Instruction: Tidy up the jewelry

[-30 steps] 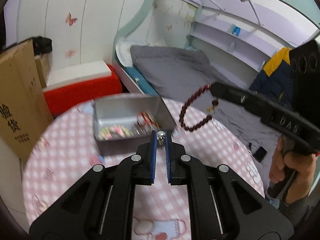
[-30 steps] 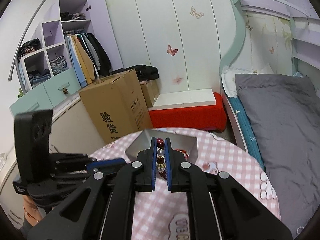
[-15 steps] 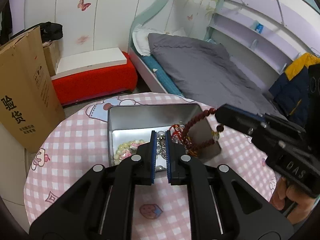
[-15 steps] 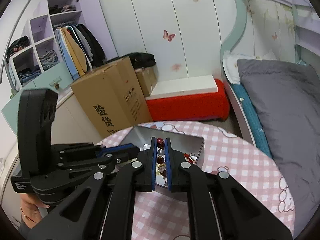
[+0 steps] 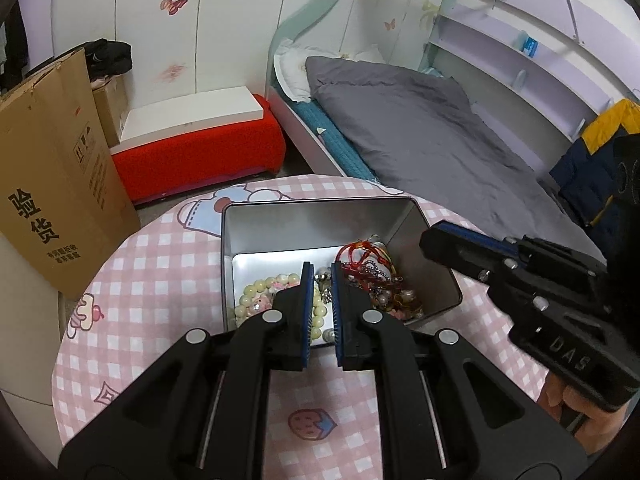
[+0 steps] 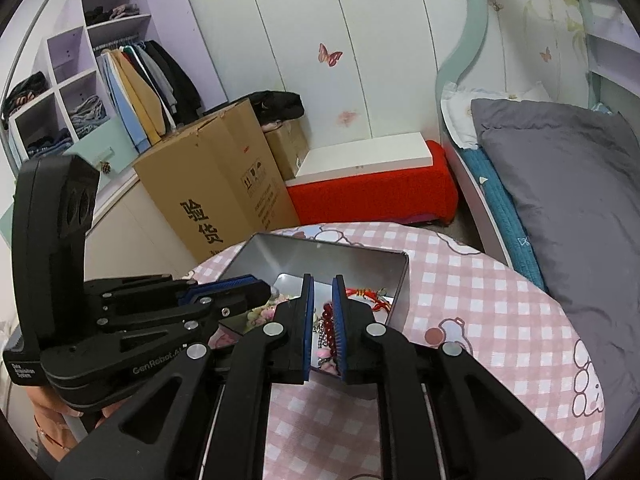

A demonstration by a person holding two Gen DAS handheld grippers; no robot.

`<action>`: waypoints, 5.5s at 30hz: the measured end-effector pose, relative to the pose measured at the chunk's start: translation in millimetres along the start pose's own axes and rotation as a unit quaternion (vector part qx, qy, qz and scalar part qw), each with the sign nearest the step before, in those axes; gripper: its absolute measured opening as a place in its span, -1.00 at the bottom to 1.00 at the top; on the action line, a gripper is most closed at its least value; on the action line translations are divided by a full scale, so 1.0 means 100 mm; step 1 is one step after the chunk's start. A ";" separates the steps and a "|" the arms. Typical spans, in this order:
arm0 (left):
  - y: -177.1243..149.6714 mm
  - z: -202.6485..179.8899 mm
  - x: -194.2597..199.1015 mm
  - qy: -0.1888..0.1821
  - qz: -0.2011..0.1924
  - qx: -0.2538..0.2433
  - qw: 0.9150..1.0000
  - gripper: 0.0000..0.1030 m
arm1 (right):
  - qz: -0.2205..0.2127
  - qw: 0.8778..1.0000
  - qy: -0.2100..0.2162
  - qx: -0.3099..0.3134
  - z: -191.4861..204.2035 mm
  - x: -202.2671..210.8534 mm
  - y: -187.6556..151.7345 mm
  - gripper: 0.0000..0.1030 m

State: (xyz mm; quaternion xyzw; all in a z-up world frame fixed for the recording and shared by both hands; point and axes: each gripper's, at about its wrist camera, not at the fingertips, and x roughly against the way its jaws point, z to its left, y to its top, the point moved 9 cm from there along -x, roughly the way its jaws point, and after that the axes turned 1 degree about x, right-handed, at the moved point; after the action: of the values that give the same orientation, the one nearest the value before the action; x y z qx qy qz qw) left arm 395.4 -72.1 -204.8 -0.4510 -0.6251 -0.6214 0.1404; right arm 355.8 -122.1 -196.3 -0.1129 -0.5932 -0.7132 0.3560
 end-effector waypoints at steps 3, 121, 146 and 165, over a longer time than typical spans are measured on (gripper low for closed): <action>-0.01 0.01 0.07 0.004 -0.004 0.002 1.000 -0.82 | -0.010 1.000 -0.002 -0.004 -0.01 0.12 0.04 -0.79; -0.91 -1.00 3.77 0.187 -0.327 -0.030 0.926 0.87 | -0.249 0.952 -0.138 0.110 1.35 3.17 -0.48 0.84; -0.85 -0.93 3.59 0.191 -0.316 -0.028 0.929 0.87 | -0.236 0.957 -0.136 0.104 1.30 3.02 -0.50 0.84; -0.87 -0.81 3.42 0.183 -0.302 -0.019 0.935 0.87 | -0.225 0.960 -0.136 0.099 1.27 2.85 -0.48 0.84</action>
State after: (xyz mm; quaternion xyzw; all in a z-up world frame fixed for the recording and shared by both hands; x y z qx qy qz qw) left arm 110.4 3.5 5.8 -0.1217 -0.6834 -0.7181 0.0496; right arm 86.2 -108.8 -32.6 -0.0360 -0.7140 -0.6903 0.1116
